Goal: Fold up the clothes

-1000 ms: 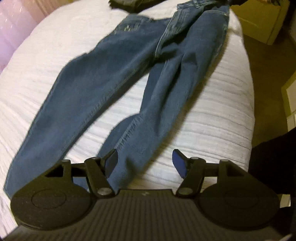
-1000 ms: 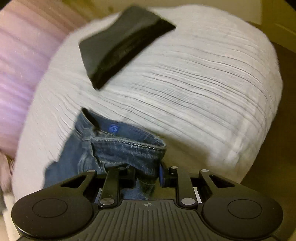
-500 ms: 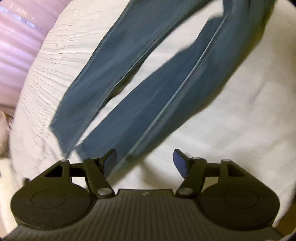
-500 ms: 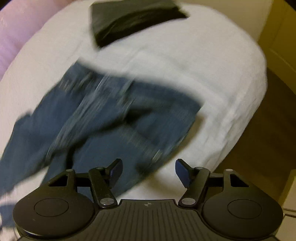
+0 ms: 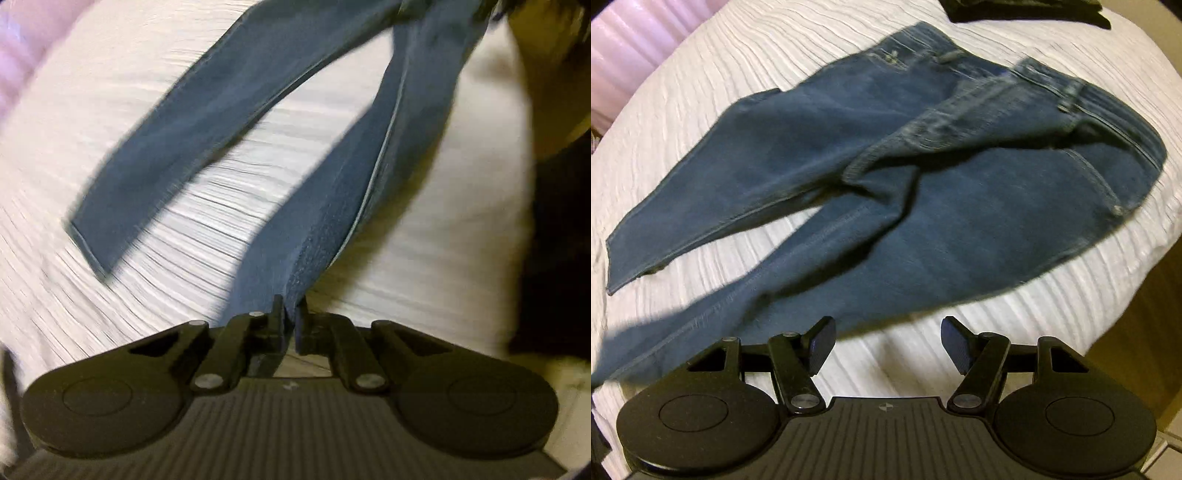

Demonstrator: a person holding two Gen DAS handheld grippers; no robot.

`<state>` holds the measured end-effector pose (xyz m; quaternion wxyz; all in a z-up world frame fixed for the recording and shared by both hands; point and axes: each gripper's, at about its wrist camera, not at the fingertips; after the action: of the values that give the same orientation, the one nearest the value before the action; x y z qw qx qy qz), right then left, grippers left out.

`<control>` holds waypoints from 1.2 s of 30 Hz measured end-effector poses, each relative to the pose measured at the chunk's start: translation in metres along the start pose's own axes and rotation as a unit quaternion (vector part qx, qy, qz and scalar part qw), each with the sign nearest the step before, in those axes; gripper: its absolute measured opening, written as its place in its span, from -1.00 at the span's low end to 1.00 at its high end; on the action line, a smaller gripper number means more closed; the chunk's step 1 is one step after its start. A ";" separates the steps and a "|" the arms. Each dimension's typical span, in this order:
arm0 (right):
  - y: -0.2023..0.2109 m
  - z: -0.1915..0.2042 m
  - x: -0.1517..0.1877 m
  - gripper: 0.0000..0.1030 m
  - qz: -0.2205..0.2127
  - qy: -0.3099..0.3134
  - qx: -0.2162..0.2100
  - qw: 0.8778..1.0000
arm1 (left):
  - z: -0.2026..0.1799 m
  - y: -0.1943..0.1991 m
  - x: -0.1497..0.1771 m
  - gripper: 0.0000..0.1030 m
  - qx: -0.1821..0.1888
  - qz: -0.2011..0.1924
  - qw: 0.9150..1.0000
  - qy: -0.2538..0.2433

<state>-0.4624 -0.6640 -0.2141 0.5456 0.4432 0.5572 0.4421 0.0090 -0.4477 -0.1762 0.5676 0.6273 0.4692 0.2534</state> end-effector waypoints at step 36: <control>0.004 -0.032 0.063 0.30 0.017 -0.083 0.055 0.995 | -0.069 -0.099 0.093 -0.91 -0.166 0.031 0.976 -0.136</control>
<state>-0.4953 -0.6014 -0.2233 0.5572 0.5172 0.5258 0.3816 -0.0395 -0.3423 -0.2741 0.7141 0.5674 0.3191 0.2576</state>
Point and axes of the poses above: each gripper's, at about its wrist camera, not at the fingertips, and y roughly against the way its jaws point, z to its left, x to its underside, and after that the axes turned 14 degrees about x, right-handed
